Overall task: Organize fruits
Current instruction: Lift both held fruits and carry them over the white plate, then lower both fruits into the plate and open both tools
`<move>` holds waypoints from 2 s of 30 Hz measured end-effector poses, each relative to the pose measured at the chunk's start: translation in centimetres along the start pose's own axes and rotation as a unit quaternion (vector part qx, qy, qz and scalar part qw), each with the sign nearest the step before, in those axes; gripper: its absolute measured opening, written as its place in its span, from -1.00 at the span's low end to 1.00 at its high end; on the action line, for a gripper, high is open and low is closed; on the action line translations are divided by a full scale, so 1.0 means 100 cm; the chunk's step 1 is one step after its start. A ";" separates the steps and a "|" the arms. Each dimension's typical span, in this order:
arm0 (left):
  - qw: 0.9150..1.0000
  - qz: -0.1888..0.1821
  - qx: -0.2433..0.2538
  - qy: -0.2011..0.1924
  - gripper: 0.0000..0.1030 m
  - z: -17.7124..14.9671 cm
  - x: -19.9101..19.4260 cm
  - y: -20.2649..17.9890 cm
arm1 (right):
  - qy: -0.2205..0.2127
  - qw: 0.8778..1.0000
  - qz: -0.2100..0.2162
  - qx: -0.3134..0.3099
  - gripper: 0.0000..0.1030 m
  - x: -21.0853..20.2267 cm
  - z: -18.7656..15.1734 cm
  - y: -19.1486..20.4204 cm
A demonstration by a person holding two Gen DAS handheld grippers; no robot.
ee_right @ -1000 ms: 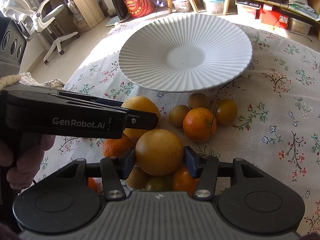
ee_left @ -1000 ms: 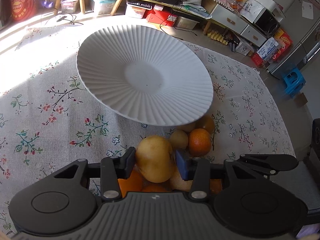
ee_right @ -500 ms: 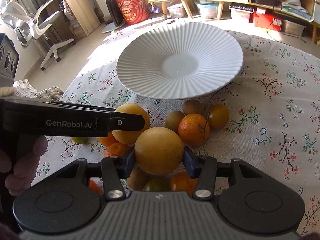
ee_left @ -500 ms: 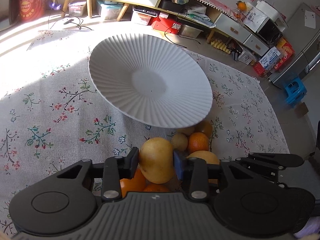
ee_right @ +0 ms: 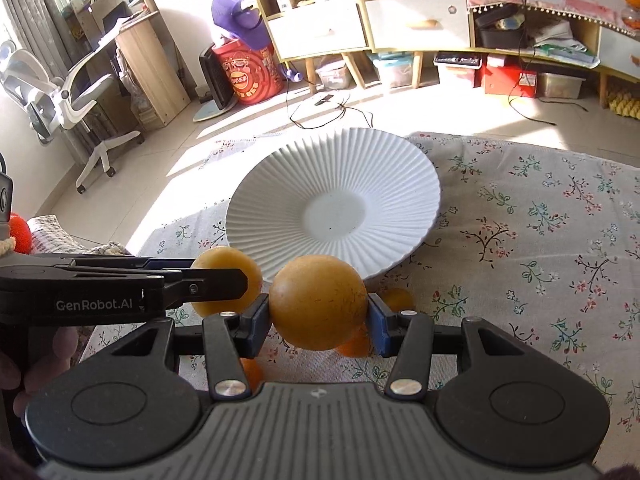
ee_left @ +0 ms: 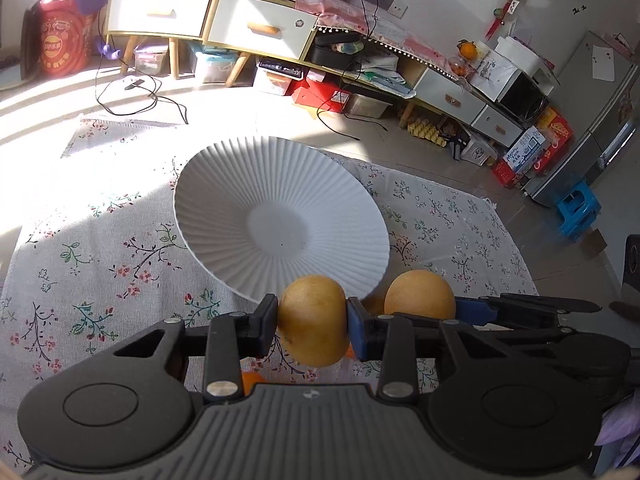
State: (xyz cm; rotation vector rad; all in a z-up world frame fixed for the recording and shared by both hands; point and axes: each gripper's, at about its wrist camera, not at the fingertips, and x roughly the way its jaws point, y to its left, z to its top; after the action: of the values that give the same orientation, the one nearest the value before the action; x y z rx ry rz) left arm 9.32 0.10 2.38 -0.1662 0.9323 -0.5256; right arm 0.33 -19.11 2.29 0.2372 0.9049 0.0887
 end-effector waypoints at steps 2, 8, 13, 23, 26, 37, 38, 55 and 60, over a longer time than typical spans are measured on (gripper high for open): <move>1.000 0.006 -0.001 -0.008 -0.53 0.004 0.002 0.003 | -0.007 1.000 -0.003 0.003 -0.10 0.001 0.003 -0.003; 0.998 0.029 0.029 -0.037 -0.53 0.017 0.020 0.004 | -0.022 1.000 -0.006 -0.017 -0.10 0.013 0.014 -0.011; 0.997 0.028 0.040 -0.055 -0.53 0.026 0.043 0.009 | -0.025 0.999 -0.017 -0.044 -0.10 0.030 0.020 -0.017; 0.996 0.034 0.045 -0.068 -0.53 0.035 0.068 0.022 | -0.027 0.997 -0.028 -0.072 -0.10 0.059 0.031 -0.021; 0.996 0.034 0.050 -0.070 -0.53 0.036 0.072 0.023 | -0.025 0.996 -0.030 -0.081 -0.10 0.066 0.033 -0.017; 0.997 0.025 0.042 -0.067 -0.53 0.041 0.080 0.029 | -0.022 0.991 -0.047 -0.122 -0.09 0.079 0.036 -0.009; 0.997 0.025 0.042 -0.066 -0.53 0.041 0.080 0.029 | -0.023 0.991 -0.049 -0.124 -0.09 0.080 0.036 -0.008; 0.997 0.019 0.044 -0.064 -0.09 0.048 0.070 0.024 | -0.029 0.990 -0.045 -0.128 0.32 0.072 0.040 0.001; 0.996 0.025 0.057 -0.068 0.24 0.042 0.052 0.014 | -0.030 0.991 -0.050 -0.123 0.48 0.052 0.034 0.000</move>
State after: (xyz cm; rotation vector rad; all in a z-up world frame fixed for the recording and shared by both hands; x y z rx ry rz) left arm 15.69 -1.64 0.59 -0.0735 0.7695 -0.5130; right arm 6.23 -18.80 0.32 -0.0343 0.8363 0.0997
